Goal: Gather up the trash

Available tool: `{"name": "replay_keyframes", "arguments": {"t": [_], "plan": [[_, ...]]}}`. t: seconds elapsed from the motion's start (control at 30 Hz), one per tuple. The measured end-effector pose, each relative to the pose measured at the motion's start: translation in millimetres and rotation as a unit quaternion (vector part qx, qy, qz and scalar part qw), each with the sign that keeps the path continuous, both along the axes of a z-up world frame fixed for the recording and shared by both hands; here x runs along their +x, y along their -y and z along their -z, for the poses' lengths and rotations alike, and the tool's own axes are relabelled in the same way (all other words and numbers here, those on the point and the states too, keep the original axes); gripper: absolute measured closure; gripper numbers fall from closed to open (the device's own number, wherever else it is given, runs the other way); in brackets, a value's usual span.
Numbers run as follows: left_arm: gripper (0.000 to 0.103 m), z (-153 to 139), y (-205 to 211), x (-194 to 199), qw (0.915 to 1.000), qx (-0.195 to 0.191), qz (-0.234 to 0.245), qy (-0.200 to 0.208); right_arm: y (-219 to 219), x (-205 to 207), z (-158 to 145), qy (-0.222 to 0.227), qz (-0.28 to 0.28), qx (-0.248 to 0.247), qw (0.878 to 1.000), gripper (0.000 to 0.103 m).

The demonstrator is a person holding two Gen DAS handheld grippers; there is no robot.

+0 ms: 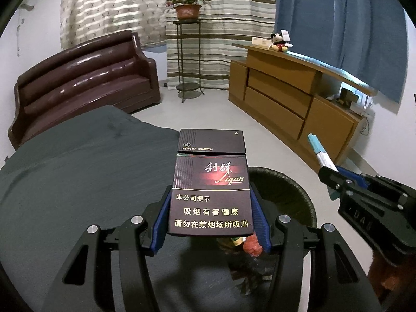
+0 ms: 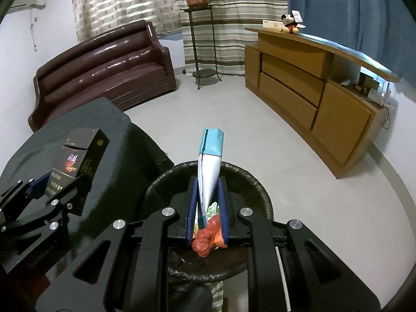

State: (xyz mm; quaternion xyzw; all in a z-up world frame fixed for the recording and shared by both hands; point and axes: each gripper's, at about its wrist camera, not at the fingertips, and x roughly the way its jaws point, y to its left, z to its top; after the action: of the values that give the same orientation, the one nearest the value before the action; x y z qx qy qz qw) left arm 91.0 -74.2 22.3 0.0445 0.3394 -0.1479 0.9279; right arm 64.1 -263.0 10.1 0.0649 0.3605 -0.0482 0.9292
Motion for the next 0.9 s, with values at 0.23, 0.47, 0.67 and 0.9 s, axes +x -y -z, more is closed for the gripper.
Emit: {"name": "replay_keyframes", "arguments": {"t": [0.23, 0.47, 0.67, 0.9], "plan": [[0.049, 10.8, 16.8, 11.9, 0.9999, 0.010, 0.006, -0.007, 5.4, 7.9, 6.3, -0.001, 0.008, -0.007, 1.000, 0.088], [0.047, 20.3, 26.0, 18.1, 0.9997, 0.018, 0.009, -0.017, 16.5, 17.9, 15.2, -0.002, 0.022, 0.000, 1.000, 0.074], [0.036, 24.7, 26.4, 19.8, 0.9995, 0.018, 0.009, -0.026, 23.0, 20.5, 22.2, -0.006, 0.032, 0.005, 0.999, 0.064], [0.033, 20.8, 22.4, 14.7, 0.9995, 0.019, 0.006, -0.024, 24.7, 16.6, 18.8, -0.001, 0.042, 0.006, 0.999, 0.055]]}}
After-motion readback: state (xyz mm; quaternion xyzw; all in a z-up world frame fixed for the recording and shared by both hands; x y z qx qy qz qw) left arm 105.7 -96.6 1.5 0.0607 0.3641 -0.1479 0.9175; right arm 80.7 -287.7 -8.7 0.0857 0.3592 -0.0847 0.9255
